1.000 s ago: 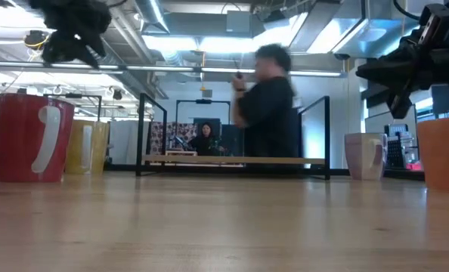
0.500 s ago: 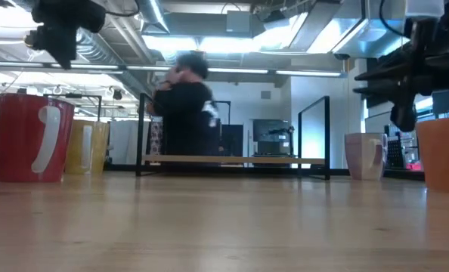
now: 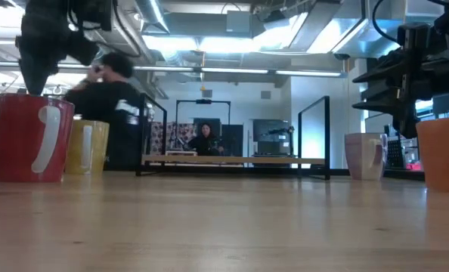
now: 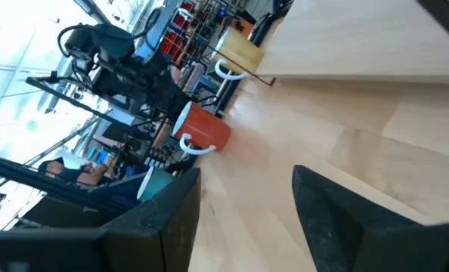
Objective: Place coffee mugs
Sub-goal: Put the red mug on the shelf
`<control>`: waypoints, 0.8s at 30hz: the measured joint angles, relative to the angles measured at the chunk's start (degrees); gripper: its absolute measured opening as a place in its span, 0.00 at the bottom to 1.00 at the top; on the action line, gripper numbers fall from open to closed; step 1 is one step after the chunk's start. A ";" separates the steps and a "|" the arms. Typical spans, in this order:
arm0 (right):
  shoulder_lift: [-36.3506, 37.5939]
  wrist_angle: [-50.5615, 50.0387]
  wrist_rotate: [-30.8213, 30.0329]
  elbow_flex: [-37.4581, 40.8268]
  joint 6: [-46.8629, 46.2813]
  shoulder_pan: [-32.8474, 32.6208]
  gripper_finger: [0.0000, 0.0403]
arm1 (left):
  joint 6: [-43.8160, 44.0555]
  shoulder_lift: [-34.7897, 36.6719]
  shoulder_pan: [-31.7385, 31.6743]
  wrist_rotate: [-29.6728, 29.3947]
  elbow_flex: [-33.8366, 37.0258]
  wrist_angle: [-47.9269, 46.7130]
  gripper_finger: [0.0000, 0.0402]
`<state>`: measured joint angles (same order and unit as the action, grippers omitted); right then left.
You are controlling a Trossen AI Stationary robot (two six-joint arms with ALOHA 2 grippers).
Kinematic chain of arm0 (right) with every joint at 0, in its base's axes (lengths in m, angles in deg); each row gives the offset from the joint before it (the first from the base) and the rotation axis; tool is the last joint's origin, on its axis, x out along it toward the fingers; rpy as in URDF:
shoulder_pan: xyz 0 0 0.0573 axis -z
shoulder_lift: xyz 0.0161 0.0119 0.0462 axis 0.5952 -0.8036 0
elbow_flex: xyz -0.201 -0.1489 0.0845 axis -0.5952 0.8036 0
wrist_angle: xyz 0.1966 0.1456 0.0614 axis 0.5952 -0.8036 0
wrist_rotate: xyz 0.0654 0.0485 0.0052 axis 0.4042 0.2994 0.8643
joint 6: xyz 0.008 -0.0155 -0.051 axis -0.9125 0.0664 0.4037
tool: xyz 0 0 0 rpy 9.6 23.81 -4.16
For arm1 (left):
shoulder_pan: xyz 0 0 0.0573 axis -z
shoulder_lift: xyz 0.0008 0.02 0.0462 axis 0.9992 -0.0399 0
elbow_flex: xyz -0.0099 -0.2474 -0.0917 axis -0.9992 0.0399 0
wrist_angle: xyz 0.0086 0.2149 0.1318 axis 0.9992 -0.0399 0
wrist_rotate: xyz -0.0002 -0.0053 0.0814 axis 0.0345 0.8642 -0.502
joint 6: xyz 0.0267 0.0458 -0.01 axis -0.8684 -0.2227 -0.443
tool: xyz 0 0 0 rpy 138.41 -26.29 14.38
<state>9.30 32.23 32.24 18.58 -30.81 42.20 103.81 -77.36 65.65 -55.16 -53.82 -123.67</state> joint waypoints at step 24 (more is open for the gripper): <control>0.00 1.05 3.88 0.02 8.87 0.00 0.49 | 11.75 0.02 3.41 1.39 9.66 13.00 0.17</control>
<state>9.30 33.27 36.11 18.60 -21.94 42.20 115.56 -77.34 69.06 -53.77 -44.15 -110.67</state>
